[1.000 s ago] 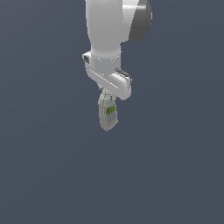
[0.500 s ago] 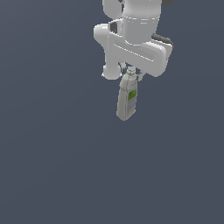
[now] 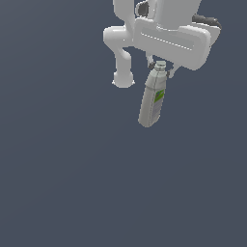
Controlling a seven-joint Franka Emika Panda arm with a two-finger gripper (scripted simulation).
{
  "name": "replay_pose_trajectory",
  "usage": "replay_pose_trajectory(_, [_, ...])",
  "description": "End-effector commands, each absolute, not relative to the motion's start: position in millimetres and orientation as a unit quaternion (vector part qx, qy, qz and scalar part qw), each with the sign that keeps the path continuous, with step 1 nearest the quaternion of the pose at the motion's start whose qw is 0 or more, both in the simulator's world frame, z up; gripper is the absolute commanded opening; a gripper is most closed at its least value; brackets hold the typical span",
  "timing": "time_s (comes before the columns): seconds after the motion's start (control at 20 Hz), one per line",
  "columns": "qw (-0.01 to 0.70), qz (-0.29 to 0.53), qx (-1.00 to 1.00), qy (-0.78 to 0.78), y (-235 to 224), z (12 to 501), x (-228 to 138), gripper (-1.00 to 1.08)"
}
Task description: Pick up the object and move it to a goal position.
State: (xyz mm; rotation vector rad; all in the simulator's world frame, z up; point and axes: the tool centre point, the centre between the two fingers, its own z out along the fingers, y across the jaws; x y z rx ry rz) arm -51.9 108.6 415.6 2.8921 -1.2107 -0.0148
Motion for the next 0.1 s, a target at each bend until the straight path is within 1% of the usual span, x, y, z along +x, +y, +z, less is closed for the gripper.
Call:
replay_pose_trajectory(0.0, [0.000, 0.000, 0.922, -0.387, 110.5, 423.6, -50.5, -1.00])
replay_pose_trajectory(0.05, [0.000, 0.000, 0.922, -0.387, 110.5, 423.5, -50.3, -1.00])
